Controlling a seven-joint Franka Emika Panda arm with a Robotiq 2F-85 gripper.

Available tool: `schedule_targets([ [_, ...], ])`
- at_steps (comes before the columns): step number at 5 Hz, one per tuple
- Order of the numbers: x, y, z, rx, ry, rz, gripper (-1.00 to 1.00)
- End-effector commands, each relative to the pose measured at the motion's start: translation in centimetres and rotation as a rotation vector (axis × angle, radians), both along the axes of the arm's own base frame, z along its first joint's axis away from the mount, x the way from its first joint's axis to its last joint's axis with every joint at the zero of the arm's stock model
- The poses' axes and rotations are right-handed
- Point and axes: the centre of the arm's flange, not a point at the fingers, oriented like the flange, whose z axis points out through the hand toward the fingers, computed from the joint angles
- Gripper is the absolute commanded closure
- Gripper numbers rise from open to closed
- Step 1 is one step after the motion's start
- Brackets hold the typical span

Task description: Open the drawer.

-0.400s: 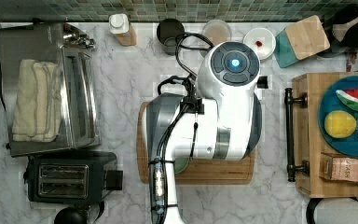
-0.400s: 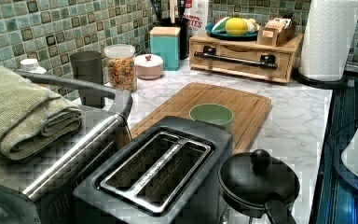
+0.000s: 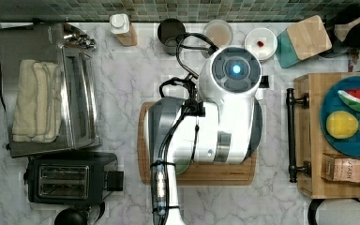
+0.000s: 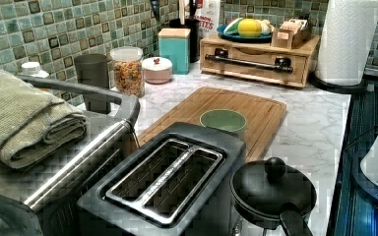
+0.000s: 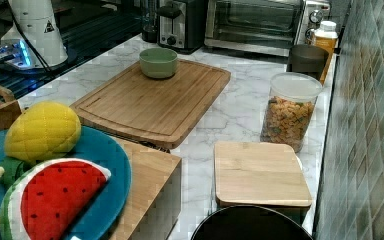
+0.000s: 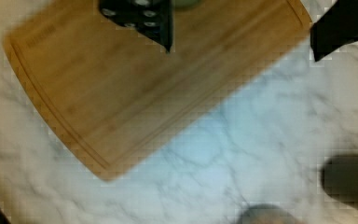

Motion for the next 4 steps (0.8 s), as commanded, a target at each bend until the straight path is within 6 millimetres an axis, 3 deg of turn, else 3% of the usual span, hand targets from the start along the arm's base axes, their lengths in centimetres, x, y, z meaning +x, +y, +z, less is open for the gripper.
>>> schedule_targets([
  [1,-2.1,-8.0,-3.9,-0.039,-0.003,0.348,-1.0],
  [3,-1.7,-14.0,-5.8,-0.121,-0.016,0.542,-1.0],
  [4,-1.9,-15.8,-6.6,-0.19,0.003,0.566,-1.0],
])
